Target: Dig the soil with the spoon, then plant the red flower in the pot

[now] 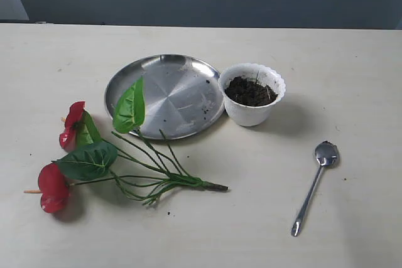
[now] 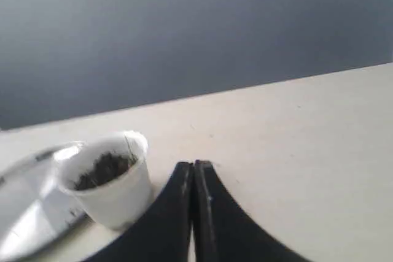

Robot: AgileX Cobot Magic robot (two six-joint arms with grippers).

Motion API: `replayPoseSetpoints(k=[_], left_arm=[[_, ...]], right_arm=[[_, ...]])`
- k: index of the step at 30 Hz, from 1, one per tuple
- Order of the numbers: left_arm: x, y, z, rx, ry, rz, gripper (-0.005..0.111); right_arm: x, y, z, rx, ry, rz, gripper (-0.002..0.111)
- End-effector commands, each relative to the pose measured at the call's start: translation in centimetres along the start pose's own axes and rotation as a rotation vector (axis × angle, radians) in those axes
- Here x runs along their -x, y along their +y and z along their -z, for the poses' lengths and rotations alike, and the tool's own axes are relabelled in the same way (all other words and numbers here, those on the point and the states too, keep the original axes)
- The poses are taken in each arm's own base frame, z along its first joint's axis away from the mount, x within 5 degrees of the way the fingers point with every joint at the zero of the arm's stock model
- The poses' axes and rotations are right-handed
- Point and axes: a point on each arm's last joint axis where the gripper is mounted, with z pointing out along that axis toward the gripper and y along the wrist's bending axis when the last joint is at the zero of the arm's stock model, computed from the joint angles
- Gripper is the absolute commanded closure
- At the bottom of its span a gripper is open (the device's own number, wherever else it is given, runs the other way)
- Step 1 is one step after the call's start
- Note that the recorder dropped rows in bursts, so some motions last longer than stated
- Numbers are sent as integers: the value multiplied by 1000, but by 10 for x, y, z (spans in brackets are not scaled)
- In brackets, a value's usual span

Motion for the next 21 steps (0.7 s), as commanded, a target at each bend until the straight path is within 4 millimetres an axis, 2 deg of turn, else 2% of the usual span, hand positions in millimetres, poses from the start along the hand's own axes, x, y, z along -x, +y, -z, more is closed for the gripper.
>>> replayPoseSetpoints(k=[1,3,5,11,19,21], left_arm=[[3,-1,0,-14,-17,5,106],[3,-1,0,-14,-17,5,106],[3,-1,0,-14,-17,5,106],[3,-1,0,-14,-17,5,106],[3,-1,0,-14,-17,5,106],[3,-1,0,-14,-17,5,106]], right_arm=[[12,2,1,61,-130,-540,108],[14,2,1,76,-142,-677,108],[16,1,2,78,-169,-738,108],[16,1,2,78,-174,-752,108],[30,-8,6,41,-358,-744,109],[29,-7,5,48,-344,-770,109]])
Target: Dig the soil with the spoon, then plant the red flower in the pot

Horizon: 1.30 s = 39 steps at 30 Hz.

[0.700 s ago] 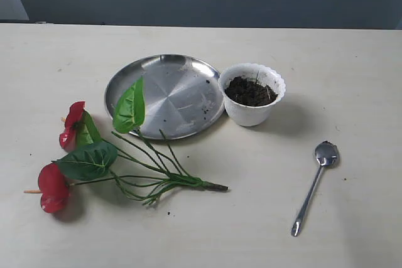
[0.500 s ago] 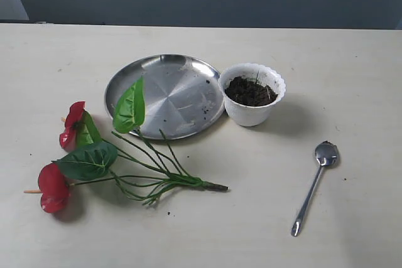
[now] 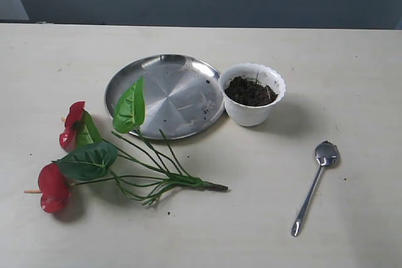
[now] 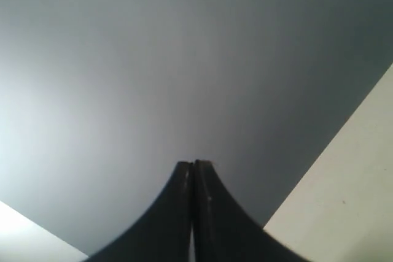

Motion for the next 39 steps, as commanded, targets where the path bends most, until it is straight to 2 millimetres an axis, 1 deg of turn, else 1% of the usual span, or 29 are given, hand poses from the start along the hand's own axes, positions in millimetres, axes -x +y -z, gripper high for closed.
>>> replayPoseSetpoints(k=[1,7,10,12,14,16,18,21,23,25,27,30,32,35,37,39], left_arm=[[3,-1,0,-14,-17,5,106],[3,-1,0,-14,-17,5,106],[3,-1,0,-14,-17,5,106],[3,-1,0,-14,-17,5,106],[3,-1,0,-14,-17,5,106],[3,-1,0,-14,-17,5,106],[3,-1,0,-14,-17,5,106],[3,-1,0,-14,-17,5,106],[3,-1,0,-14,-17,5,106],[3,-1,0,-14,-17,5,106],[3,-1,0,-14,-17,5,106],[3,-1,0,-14,-17,5,106],[3,-1,0,-14,-17,5,106],[3,-1,0,-14,-17,5,106],[3,-1,0,-14,-17,5,106],[3,-1,0,-14,-17,5,106]], right_arm=[[2,0,0,6,-24,-25,109],[3,1,0,14,-36,11,109],[4,2,1,25,-44,64,109],[-1,1,0,11,11,59,109],[-10,-1,1,-13,115,53,109],[-13,10,3,-3,219,85,109],[-9,27,6,40,271,194,109],[4,55,10,126,278,356,109],[11,71,7,145,290,455,109],[18,86,-3,143,339,588,109],[22,99,-16,125,410,696,109],[25,110,-44,54,553,802,109],[25,113,-69,-5,641,864,109],[17,104,-106,-134,819,855,109],[8,92,-125,-240,967,820,109],[-2,79,-138,-330,1117,790,109]])
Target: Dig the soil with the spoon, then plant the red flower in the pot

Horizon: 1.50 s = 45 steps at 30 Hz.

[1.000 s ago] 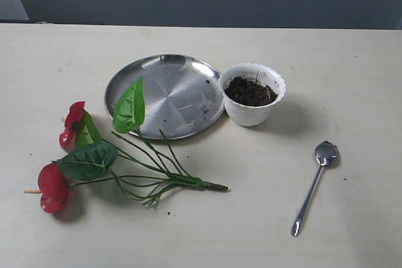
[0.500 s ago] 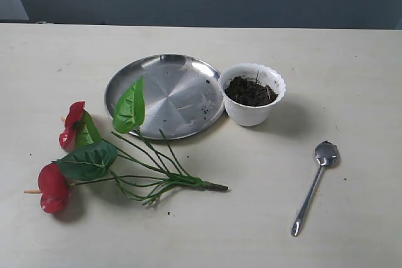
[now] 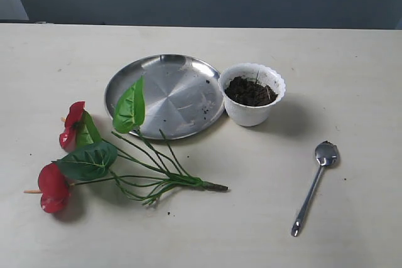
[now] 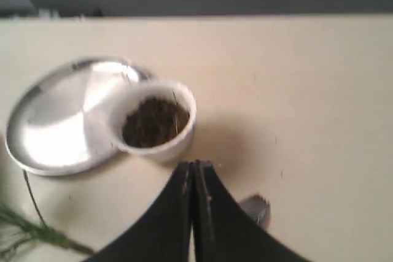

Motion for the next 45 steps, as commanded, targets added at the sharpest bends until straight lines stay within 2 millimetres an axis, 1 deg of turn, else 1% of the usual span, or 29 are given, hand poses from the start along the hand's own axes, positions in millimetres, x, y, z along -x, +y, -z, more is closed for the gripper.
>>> replayPoseSetpoints(k=[1,4,7,9,12,13,14,15,17,19,20,22,23,24,25,27,31,33,37,38,40,42,44,45], left_arm=[[3,-1,0,-14,-17,5,106],[3,-1,0,-14,-17,5,106],[3,-1,0,-14,-17,5,106],[3,-1,0,-14,-17,5,106],[3,-1,0,-14,-17,5,106],[3,-1,0,-14,-17,5,106],[3,-1,0,-14,-17,5,106],[3,-1,0,-14,-17,5,106],[3,-1,0,-14,-17,5,106],[3,-1,0,-14,-17,5,106],[3,-1,0,-14,-17,5,106],[3,-1,0,-14,-17,5,106],[3,-1,0,-14,-17,5,106],[3,-1,0,-14,-17,5,106],[3,-1,0,-14,-17,5,106],[3,-1,0,-14,-17,5,106],[3,-1,0,-14,-17,5,106],[3,-1,0,-14,-17,5,106],[3,-1,0,-14,-17,5,106],[3,-1,0,-14,-17,5,106],[3,-1,0,-14,-17,5,106],[3,-1,0,-14,-17,5,106],[3,-1,0,-14,-17,5,106],[3,-1,0,-14,-17,5,106]], right_arm=[[-6,-14,-52,-36,402,-53,109],[-16,-21,-80,-45,550,-78,109],[-27,-23,-99,-33,668,-101,109],[-35,-16,-107,-13,718,-84,109],[-43,6,-117,48,766,-13,109],[-45,17,-119,71,760,38,109],[-44,23,-121,67,737,74,109],[-44,29,-123,45,710,113,109],[-37,36,-126,-39,624,185,109],[-25,37,-127,-178,513,249,109],[-18,38,-127,-244,456,254,109],[-6,33,-124,-398,346,274,109],[-1,30,-122,-460,305,270,109],[0,28,-121,-502,286,215,109],[-1,28,-120,-509,288,161,109],[-9,31,-122,-473,353,89,109],[-29,46,-135,-314,546,85,109],[-36,50,-144,-270,582,79,109],[-54,52,-165,-252,636,39,109],[-59,53,-170,-246,651,23,107],[-68,53,-178,-244,683,3,97],[-75,53,-186,-250,715,-11,82],[-81,52,-190,-262,748,-18,66],[-84,51,-192,-271,763,-15,60]])
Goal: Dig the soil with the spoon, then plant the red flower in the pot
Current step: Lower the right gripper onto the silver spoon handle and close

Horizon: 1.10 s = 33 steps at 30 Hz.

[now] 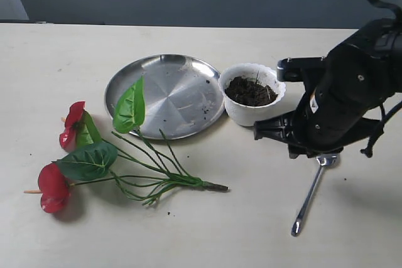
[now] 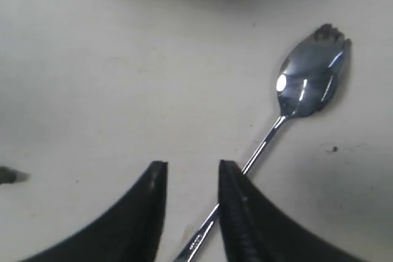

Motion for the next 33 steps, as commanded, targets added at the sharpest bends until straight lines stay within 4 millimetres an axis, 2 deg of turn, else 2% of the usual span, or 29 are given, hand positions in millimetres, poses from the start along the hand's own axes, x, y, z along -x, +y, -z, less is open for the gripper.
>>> replayPoseSetpoints(k=[1,5,9,16,21,27,30,33], left_arm=[[3,-1,0,-14,-17,5,106],[3,-1,0,-14,-17,5,106],[3,-1,0,-14,-17,5,106],[3,-1,0,-14,-17,5,106],[3,-1,0,-14,-17,5,106],[3,-1,0,-14,-17,5,106],[3,-1,0,-14,-17,5,106],[3,-1,0,-14,-17,5,106]], right_arm=[[-3,1,-14,-24,61,-6,56],[-6,-4,-20,-90,100,-16,57],[-19,-14,-31,-140,90,-44,58],[-39,-16,-53,-27,9,-120,58],[-39,-14,-56,6,-14,-192,58],[-41,-15,-64,-12,12,-193,59],[-43,-15,-71,-28,37,-190,69],[-44,-14,-78,-28,47,-187,91]])
